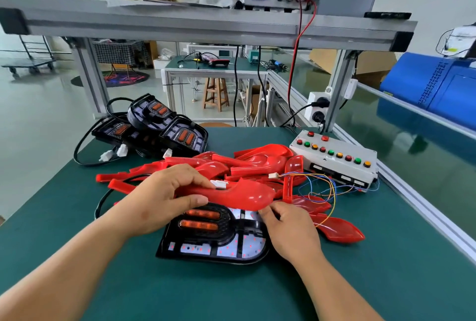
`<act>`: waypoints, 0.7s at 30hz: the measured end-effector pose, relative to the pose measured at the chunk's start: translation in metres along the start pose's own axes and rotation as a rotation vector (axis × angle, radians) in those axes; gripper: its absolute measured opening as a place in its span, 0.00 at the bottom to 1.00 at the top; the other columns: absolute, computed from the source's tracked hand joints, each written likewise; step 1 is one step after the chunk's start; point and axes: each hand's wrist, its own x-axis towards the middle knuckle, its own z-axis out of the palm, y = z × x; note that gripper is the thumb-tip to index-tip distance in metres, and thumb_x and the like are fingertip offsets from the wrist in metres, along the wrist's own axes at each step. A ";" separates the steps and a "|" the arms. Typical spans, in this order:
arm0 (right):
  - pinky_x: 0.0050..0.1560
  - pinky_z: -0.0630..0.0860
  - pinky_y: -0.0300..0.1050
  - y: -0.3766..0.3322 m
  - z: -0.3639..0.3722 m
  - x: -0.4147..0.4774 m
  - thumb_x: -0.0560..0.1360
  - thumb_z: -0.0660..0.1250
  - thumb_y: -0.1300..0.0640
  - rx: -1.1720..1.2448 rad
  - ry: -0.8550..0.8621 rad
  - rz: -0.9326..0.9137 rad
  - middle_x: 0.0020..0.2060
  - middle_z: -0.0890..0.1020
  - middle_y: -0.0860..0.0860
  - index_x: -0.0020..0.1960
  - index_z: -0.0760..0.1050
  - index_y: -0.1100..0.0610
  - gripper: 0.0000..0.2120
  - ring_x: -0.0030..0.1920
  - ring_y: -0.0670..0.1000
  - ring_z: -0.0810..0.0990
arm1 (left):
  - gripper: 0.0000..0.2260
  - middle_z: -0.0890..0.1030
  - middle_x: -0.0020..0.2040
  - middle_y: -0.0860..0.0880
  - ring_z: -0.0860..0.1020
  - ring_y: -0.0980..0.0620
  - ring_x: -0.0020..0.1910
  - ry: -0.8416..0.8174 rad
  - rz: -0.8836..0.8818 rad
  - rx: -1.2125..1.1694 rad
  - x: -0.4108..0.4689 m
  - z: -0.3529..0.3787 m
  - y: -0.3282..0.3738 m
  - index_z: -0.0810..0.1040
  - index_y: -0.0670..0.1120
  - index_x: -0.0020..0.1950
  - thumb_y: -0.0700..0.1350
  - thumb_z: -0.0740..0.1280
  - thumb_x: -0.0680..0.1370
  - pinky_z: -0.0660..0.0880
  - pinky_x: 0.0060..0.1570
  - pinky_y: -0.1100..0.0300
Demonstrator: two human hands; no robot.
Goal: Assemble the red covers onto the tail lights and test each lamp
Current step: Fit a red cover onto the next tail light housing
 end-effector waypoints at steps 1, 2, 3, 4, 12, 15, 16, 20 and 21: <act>0.39 0.72 0.52 0.000 0.000 0.000 0.79 0.58 0.40 -0.006 -0.003 0.002 0.29 0.74 0.49 0.33 0.70 0.53 0.22 0.35 0.54 0.73 | 0.10 0.77 0.52 0.63 0.76 0.61 0.54 -0.009 0.028 -0.005 -0.003 -0.001 0.001 0.81 0.60 0.51 0.52 0.70 0.71 0.67 0.53 0.75; 0.39 0.72 0.52 0.000 -0.001 0.000 0.80 0.58 0.41 -0.014 -0.007 0.005 0.29 0.74 0.49 0.32 0.69 0.54 0.22 0.36 0.54 0.73 | 0.10 0.77 0.51 0.62 0.77 0.59 0.53 -0.023 0.053 -0.004 -0.007 -0.001 0.002 0.82 0.60 0.51 0.52 0.70 0.71 0.68 0.53 0.74; 0.40 0.73 0.52 0.000 -0.002 0.000 0.80 0.57 0.41 -0.018 -0.012 0.009 0.30 0.75 0.49 0.33 0.69 0.54 0.23 0.36 0.55 0.74 | 0.09 0.77 0.51 0.60 0.78 0.58 0.52 -0.045 0.072 0.006 -0.012 -0.002 0.002 0.82 0.60 0.51 0.51 0.71 0.71 0.69 0.52 0.73; 0.41 0.73 0.53 -0.001 -0.002 0.000 0.80 0.56 0.40 -0.014 -0.018 0.011 0.30 0.76 0.50 0.33 0.69 0.55 0.25 0.37 0.56 0.75 | 0.09 0.77 0.50 0.60 0.78 0.57 0.50 -0.071 0.082 0.023 -0.018 -0.001 0.000 0.82 0.60 0.52 0.51 0.71 0.72 0.69 0.50 0.73; 0.40 0.73 0.54 -0.003 -0.005 0.000 0.80 0.56 0.40 -0.028 -0.017 -0.024 0.27 0.72 0.50 0.31 0.66 0.55 0.26 0.37 0.58 0.75 | 0.18 0.73 0.46 0.64 0.71 0.67 0.49 -0.032 0.159 0.298 -0.055 0.016 -0.006 0.83 0.55 0.55 0.62 0.60 0.76 0.64 0.53 0.79; 0.39 0.73 0.53 -0.004 -0.005 -0.001 0.80 0.56 0.41 -0.024 -0.008 -0.044 0.27 0.73 0.50 0.31 0.67 0.56 0.25 0.37 0.58 0.75 | 0.21 0.73 0.46 0.62 0.72 0.63 0.47 -0.019 0.167 0.321 -0.059 0.026 -0.007 0.82 0.54 0.56 0.64 0.55 0.78 0.68 0.52 0.72; 0.39 0.73 0.53 -0.005 -0.005 -0.002 0.80 0.56 0.41 -0.022 -0.006 -0.049 0.28 0.74 0.51 0.31 0.67 0.56 0.25 0.37 0.58 0.75 | 0.20 0.74 0.46 0.61 0.73 0.61 0.47 -0.006 0.171 0.330 -0.060 0.029 -0.008 0.82 0.54 0.56 0.63 0.56 0.78 0.69 0.52 0.69; 0.39 0.73 0.54 -0.005 -0.005 -0.001 0.80 0.56 0.40 -0.028 -0.006 -0.054 0.29 0.76 0.52 0.34 0.71 0.59 0.26 0.37 0.59 0.76 | 0.17 0.74 0.47 0.60 0.71 0.59 0.47 0.052 0.192 0.346 -0.061 0.038 -0.011 0.83 0.54 0.55 0.60 0.59 0.78 0.69 0.52 0.65; 0.39 0.73 0.54 -0.006 -0.005 -0.001 0.80 0.56 0.40 -0.031 -0.007 -0.058 0.28 0.75 0.52 0.34 0.71 0.58 0.26 0.37 0.59 0.76 | 0.17 0.74 0.47 0.60 0.71 0.59 0.48 0.073 0.202 0.345 -0.061 0.039 -0.012 0.83 0.53 0.55 0.60 0.59 0.78 0.68 0.53 0.66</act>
